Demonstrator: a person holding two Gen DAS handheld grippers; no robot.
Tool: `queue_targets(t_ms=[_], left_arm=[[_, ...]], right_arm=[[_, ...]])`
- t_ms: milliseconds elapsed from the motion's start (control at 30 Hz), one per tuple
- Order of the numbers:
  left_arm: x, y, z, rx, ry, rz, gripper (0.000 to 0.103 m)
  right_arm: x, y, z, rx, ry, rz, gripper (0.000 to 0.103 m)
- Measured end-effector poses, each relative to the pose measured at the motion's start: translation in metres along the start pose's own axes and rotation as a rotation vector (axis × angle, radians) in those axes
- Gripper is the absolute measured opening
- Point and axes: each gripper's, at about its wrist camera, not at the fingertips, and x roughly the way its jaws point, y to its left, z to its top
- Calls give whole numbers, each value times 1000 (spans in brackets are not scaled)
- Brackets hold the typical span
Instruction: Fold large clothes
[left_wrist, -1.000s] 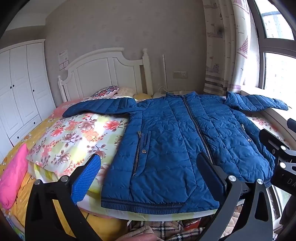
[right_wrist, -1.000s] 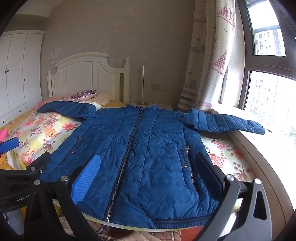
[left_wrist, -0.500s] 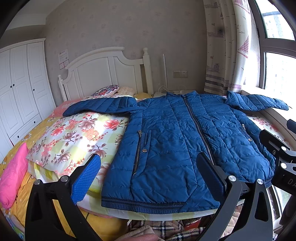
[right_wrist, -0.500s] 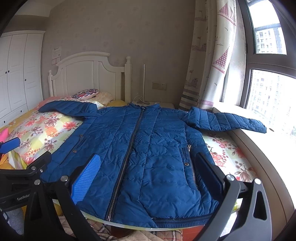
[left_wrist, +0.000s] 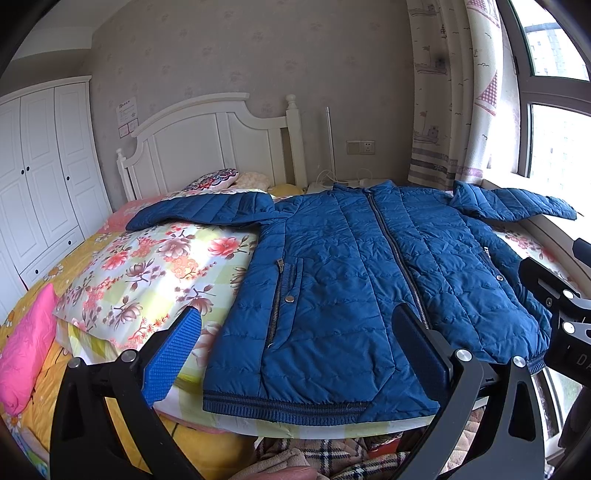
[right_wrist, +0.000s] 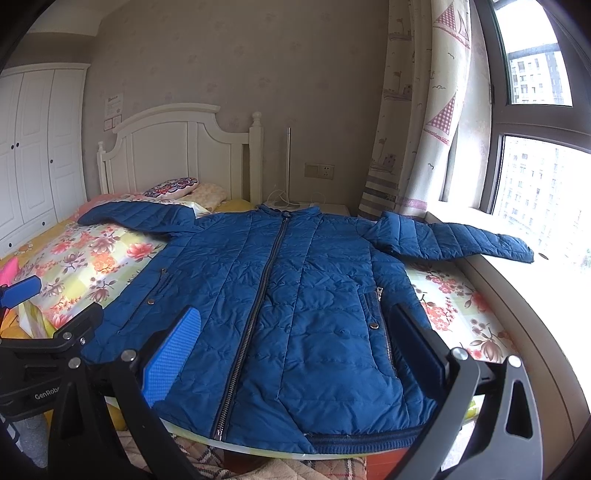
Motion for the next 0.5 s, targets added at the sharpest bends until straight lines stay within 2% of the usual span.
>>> queue_targets(t_ms=[500], left_arm=[[0,0,1,1,1,-1,99]], right_arm=[[0,0,0,3,2,1,101]])
